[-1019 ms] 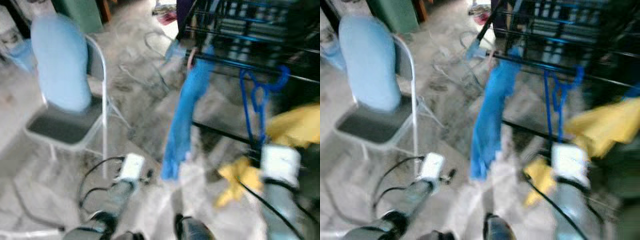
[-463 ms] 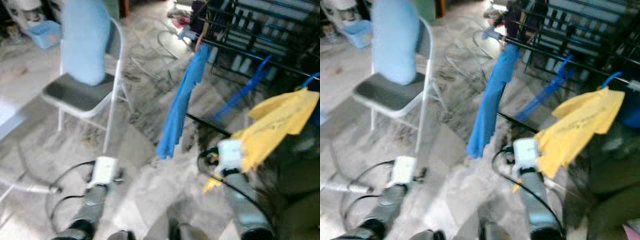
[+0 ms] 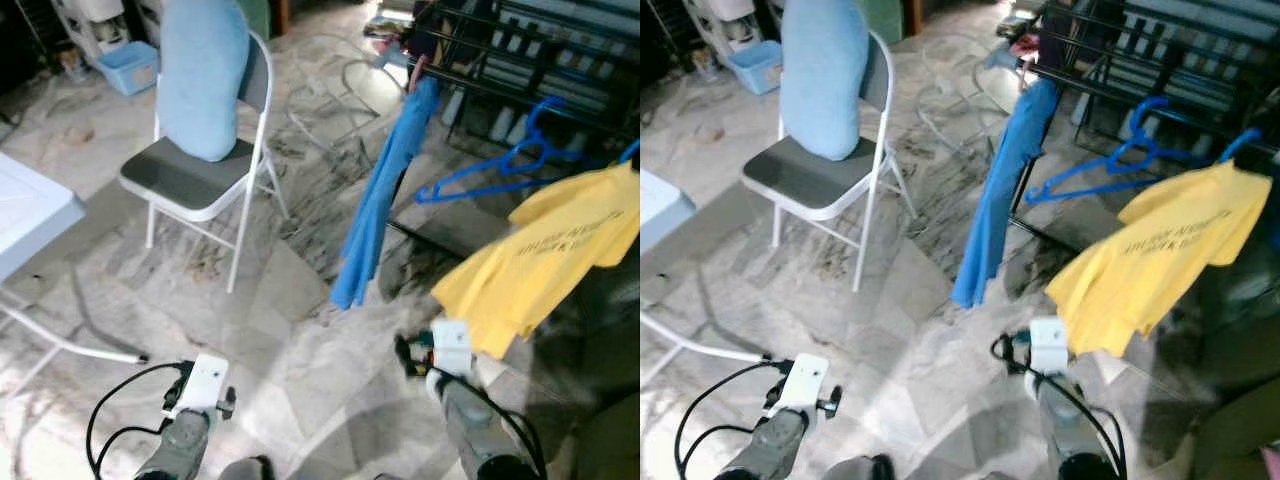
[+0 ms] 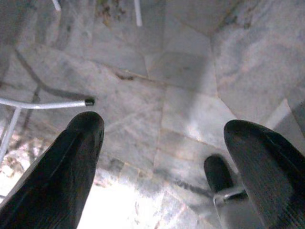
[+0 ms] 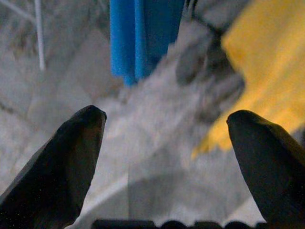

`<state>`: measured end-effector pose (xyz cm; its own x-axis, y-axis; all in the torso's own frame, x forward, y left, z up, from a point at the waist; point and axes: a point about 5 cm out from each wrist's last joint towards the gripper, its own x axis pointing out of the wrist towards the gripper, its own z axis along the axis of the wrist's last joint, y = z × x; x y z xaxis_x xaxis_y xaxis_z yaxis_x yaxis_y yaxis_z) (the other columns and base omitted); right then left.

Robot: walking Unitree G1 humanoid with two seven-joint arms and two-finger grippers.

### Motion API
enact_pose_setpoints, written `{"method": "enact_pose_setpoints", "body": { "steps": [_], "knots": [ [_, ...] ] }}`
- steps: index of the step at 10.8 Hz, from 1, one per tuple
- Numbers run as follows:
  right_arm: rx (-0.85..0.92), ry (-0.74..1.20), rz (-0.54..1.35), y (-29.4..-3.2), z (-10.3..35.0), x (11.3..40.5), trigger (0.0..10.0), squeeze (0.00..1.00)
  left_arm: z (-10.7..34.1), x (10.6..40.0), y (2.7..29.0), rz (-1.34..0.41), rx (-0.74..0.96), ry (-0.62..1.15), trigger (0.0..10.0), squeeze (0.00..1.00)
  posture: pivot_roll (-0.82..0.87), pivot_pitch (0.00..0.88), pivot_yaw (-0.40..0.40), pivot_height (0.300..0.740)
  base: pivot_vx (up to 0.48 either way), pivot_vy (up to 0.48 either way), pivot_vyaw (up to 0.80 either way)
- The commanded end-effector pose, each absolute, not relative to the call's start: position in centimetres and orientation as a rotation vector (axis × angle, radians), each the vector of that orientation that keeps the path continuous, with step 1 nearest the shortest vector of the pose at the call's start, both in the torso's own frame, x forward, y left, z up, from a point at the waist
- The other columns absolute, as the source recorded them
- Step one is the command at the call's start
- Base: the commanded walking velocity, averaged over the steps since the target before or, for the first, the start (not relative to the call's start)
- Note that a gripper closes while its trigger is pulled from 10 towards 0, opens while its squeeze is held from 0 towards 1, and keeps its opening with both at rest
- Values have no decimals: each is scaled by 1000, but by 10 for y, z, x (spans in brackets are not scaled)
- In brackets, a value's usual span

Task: Hang hanger

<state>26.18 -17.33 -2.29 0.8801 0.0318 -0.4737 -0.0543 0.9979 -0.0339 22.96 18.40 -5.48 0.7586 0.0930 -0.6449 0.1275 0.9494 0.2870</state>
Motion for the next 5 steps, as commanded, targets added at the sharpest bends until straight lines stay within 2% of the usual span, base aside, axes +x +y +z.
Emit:
{"method": "enact_pose_setpoints", "body": {
  "steps": [1,5],
  "knots": [
    [-32,556,44,-174,-33,252,10000,0,-60,223,185,-15,316,765,10000,0,-27,127,9,740,0,0,0],
    [81,828,63,-165,-66,219,10000,0,-61,223,194,80,216,847,10000,0,-14,119,3,740,0,0,0]
  ]
}}
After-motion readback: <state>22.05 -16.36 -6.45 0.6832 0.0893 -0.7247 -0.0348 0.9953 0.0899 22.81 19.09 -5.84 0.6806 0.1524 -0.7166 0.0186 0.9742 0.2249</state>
